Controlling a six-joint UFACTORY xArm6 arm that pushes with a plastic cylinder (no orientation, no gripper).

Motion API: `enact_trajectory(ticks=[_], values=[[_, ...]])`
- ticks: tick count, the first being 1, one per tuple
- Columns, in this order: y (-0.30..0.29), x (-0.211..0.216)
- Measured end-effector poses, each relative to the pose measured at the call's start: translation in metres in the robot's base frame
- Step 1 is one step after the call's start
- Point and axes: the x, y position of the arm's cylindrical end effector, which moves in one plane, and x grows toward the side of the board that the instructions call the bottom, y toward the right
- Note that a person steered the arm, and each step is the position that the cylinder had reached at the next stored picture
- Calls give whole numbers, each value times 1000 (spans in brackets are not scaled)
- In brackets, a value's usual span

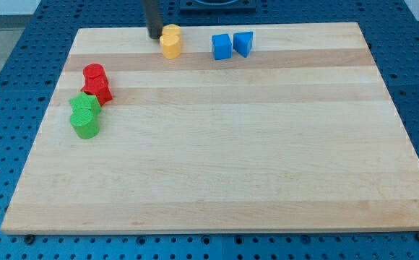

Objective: Move the yellow heart top left to the yellow hexagon

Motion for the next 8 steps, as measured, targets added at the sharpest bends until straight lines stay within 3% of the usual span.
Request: enact_trajectory(ticks=[2, 3, 4, 5, 6, 8], values=[[83, 0], [72, -4], [7, -20], [-76, -8], [-117, 31], [-63, 57]])
